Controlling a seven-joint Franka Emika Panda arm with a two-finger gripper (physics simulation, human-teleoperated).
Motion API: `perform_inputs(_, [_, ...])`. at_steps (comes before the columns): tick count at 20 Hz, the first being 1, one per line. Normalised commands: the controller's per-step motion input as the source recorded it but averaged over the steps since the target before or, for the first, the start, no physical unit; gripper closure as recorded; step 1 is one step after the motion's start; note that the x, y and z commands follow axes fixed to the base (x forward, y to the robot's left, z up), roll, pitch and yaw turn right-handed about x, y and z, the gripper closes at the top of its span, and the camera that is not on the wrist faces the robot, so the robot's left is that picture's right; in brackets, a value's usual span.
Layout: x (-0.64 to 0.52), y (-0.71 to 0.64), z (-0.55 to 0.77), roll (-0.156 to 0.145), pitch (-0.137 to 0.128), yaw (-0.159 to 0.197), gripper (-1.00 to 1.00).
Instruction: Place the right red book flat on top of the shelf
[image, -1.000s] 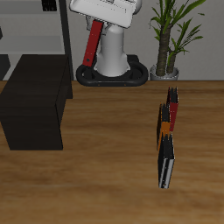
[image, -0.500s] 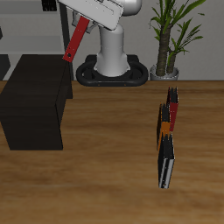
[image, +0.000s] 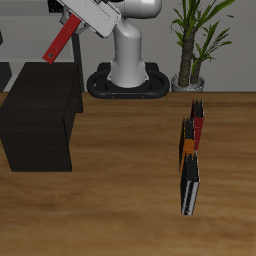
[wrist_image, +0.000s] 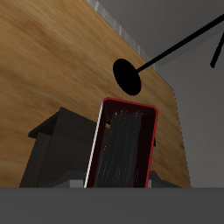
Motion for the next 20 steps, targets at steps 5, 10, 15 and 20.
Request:
perform_inputs(5, [0.24,-0.44,-0.14,-0.127,0.019,0.01,1.0])
perform_inputs(10, [0.11,-0.21,-0.05,-0.05,0.014,-0.001,1.0])
perform_inputs(15, [0.15,-0.22,-0.13,-0.032,0.035,-0.009,1.0])
perform_inputs(20, [0.21,-0.37,-0.32,-0.063,0.056,-0.013,1.0])
